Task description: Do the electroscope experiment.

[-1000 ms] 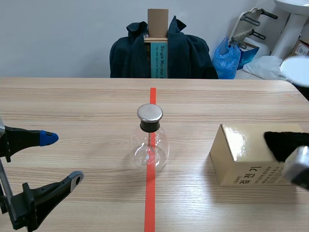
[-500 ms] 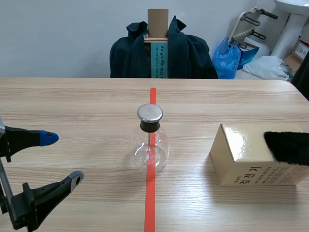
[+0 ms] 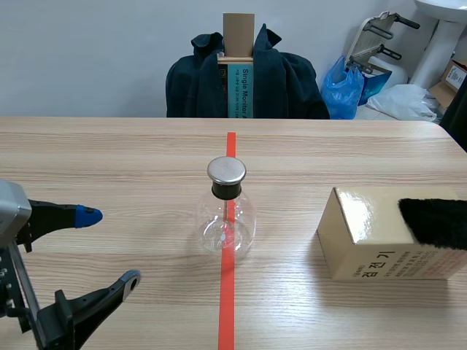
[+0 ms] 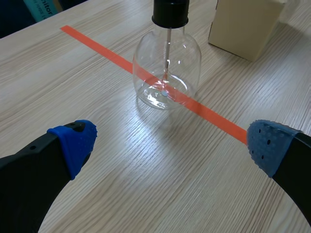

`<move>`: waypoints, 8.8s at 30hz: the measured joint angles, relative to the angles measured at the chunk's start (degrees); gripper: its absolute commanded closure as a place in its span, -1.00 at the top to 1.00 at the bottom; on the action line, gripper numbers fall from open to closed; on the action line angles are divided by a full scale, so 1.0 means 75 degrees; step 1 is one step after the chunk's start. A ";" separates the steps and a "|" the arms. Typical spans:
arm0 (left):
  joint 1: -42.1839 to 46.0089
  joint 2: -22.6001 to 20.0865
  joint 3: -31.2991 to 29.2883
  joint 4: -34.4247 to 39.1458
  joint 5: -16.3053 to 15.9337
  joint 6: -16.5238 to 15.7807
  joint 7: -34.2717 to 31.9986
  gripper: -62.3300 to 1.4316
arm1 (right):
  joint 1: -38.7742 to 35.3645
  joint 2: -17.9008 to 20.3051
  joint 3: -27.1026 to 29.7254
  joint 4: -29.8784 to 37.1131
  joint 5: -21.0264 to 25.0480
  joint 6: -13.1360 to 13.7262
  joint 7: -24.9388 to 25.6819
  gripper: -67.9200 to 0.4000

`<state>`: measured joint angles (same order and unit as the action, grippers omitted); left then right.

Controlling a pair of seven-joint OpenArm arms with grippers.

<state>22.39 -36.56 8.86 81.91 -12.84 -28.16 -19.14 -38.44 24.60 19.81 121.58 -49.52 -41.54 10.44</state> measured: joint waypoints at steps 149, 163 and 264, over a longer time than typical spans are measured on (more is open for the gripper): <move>-0.3241 0.1300 0.2165 -0.3223 0.0341 0.0093 0.0402 -0.90 | 0.3617 -0.0017 -0.6158 -0.6033 -0.1148 0.1204 0.2282 -0.97; -0.3241 0.1300 0.2165 -0.3223 0.0341 0.0093 0.0402 -0.90 | 0.3617 -0.0017 -0.6158 -0.6033 -0.1288 0.1198 0.3585 -0.97; -0.3241 0.1297 0.2165 -0.3223 0.0338 0.0093 0.0402 -0.90 | 0.2049 0.0466 -0.2597 -0.1580 -0.0592 0.0000 -0.0399 -0.97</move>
<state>-1.91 -26.83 25.10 57.74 -10.31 -27.46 -16.12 -23.07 28.10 0.34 109.73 -53.95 -41.54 7.44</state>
